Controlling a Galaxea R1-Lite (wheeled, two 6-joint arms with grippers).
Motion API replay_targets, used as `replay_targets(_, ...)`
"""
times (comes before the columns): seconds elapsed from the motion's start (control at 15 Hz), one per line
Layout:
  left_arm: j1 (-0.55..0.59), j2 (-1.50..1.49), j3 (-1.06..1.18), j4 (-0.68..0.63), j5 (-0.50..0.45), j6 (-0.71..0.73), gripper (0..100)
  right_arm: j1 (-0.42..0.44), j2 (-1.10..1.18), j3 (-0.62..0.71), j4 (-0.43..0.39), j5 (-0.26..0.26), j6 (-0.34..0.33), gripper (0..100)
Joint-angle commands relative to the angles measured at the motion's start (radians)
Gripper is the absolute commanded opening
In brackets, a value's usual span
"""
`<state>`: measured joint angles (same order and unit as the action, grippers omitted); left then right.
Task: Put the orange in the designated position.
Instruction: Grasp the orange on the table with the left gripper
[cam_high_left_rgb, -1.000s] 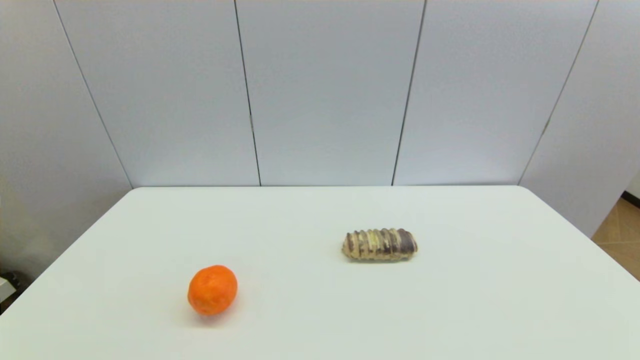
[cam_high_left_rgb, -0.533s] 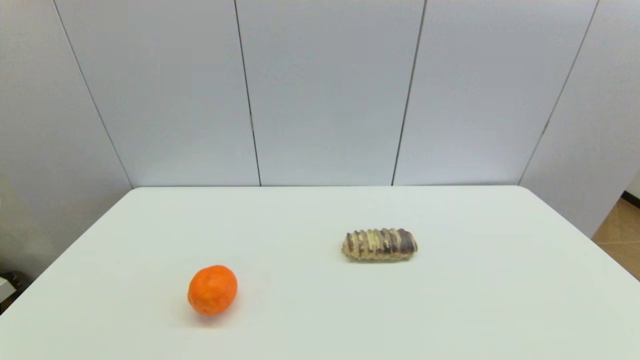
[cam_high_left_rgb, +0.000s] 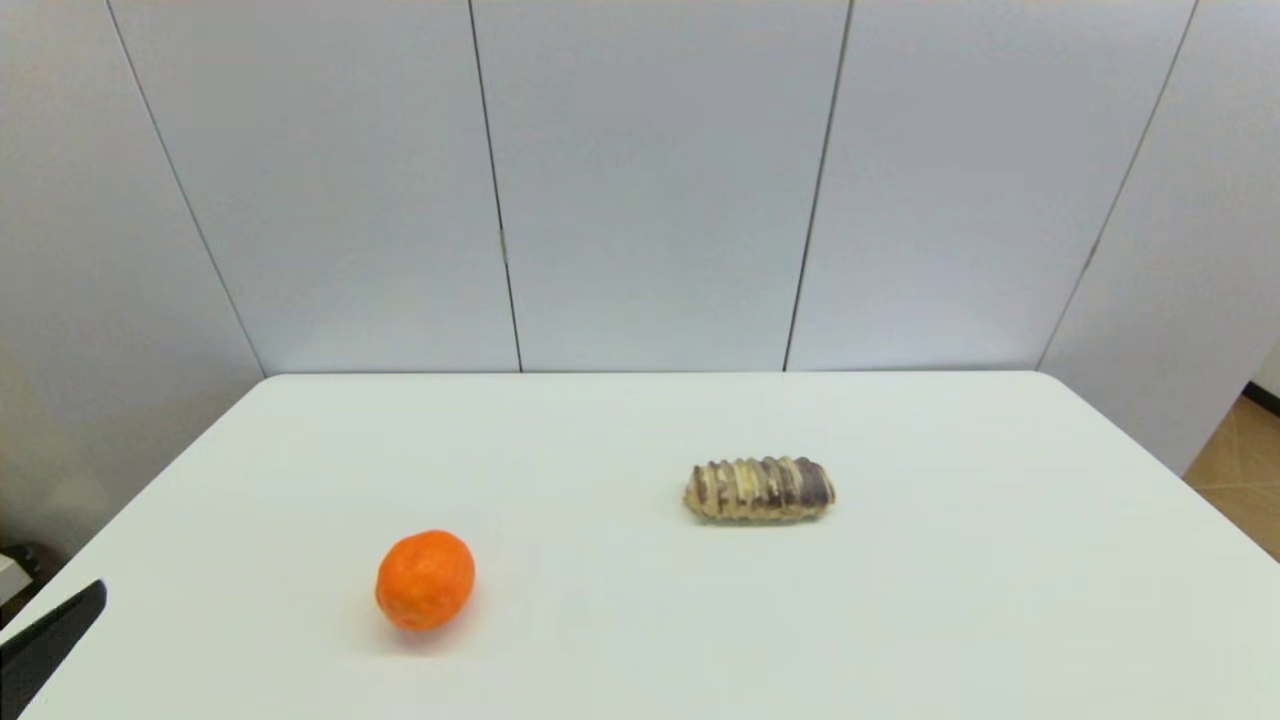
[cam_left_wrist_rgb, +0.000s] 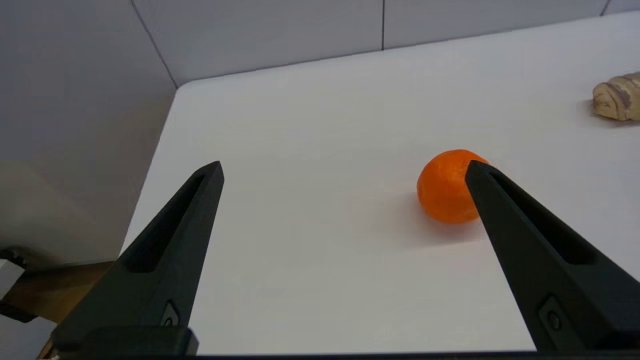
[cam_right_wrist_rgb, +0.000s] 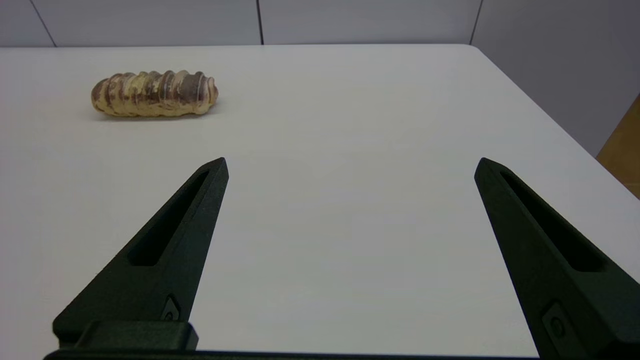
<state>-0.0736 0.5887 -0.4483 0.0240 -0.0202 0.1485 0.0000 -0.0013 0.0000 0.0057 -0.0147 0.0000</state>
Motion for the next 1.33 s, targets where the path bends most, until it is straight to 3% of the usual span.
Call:
replay_targets(0.07,-0.092,0.433,-0.286,0.096,0.0,0.013,100,0.0,0.001,0.0,0.0,-0.001,0.0,100)
replay_targets(0.6,-0.244,0.766,-0.509,0.438,-0.001,0.006,100,0.0,0.001,0.0,0.0,-0.001,0.0,100)
replay_targets(1.33,-0.293,0.967,-0.51,0.465,-0.003,0.006,100,0.0,0.001,0.0,0.0,-0.001,0.0,100)
